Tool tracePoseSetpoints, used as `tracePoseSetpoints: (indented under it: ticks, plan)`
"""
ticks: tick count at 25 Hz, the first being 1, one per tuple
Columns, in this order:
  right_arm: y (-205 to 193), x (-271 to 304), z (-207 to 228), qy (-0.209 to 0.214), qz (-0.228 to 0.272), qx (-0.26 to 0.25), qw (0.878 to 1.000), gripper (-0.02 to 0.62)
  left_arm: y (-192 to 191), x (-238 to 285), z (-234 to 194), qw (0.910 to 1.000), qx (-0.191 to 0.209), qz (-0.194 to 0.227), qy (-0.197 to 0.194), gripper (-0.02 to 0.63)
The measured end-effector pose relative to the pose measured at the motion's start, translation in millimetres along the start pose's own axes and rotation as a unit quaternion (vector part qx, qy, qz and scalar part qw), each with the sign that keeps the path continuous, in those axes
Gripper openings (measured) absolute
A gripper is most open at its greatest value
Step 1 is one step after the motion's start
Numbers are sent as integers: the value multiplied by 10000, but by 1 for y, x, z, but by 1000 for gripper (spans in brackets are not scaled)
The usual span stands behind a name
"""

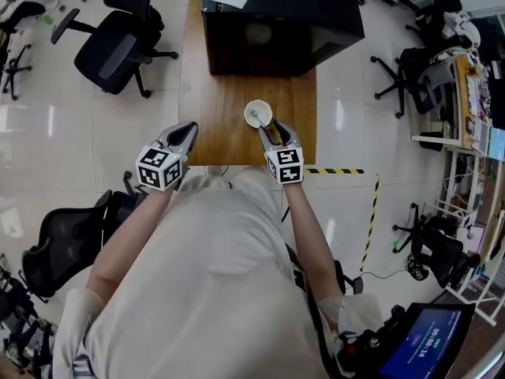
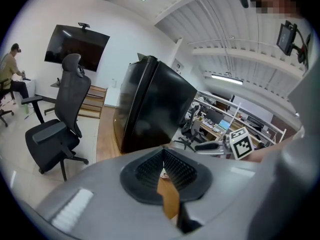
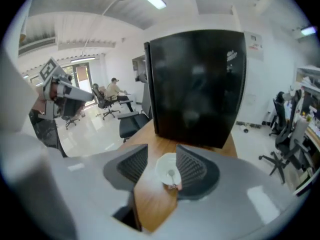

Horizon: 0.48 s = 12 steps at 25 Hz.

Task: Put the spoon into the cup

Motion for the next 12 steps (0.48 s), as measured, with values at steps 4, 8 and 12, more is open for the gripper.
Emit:
tracePoseSetpoints:
  ticks: [4,8,12]
  plan:
    - [7,-26,-15,-55,414,97,9991,173,-7,3,5,9998,-84,-69,-176,0]
    - [8,-41,-22,11,672,145,9976,173,-21,9,12,9990,-75,-245,-366,0]
    - [17,-50,-30,187,1064,259,9938,173,-34,4,19,9982,74,-370,-461,0]
Point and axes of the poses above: the fingertips, and each gripper's own axes: x forward along the fingers, z to its right, y out of its top, the point moved 9 cm from there along -x, backward along the fingers
